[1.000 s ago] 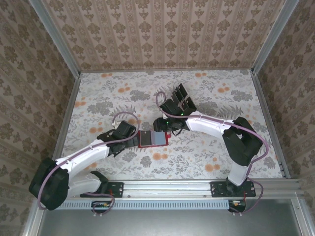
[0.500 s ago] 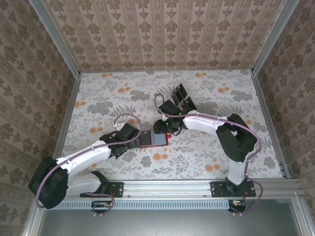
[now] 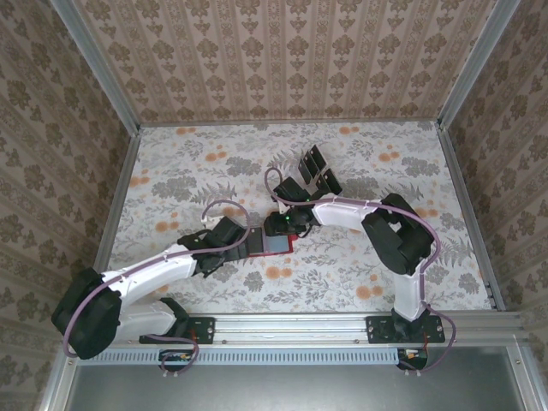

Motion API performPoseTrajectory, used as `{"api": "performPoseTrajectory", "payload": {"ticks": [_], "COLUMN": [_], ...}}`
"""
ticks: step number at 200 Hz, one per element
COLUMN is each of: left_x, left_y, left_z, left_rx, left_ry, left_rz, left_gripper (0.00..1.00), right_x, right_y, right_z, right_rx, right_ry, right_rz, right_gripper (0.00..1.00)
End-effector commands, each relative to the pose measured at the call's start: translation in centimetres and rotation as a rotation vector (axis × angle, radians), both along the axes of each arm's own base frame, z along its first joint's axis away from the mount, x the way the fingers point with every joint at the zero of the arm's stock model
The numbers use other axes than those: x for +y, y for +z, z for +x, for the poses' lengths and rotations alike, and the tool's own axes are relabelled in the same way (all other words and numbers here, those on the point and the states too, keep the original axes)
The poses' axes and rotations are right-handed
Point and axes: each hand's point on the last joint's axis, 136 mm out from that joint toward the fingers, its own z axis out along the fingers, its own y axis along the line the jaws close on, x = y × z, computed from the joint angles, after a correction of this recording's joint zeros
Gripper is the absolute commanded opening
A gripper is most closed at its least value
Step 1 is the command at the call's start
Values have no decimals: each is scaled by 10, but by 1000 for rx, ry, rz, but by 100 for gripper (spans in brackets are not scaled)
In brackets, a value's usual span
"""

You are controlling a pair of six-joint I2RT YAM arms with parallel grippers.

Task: Put the credit cards into the card holder

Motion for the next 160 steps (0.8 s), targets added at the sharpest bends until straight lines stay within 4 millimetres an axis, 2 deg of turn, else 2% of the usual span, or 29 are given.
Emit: {"api": "performPoseTrajectory", "payload": {"ticks": [1, 39, 89, 160], "left_x": [-6, -18, -45, -72], "left_y": [3, 6, 9, 0], "left_z": [3, 2, 2, 4], "left_rx": [-21, -46, -98, -97], "left_ry": [1, -47, -121, -181], "left_rz": [-14, -34, -104, -91], "left_gripper": [100, 100, 100, 100], "right_x": [9, 15, 19, 19], "right_y": [-13, -15, -15, -19], "right_z": [-7, -6, -7, -8], "right_rx": [68, 89, 123, 147], "right_ry": [-8, -32, -77, -109], "right_rz": [28, 60, 100, 114], "right_gripper": [48, 47, 48, 47]}}
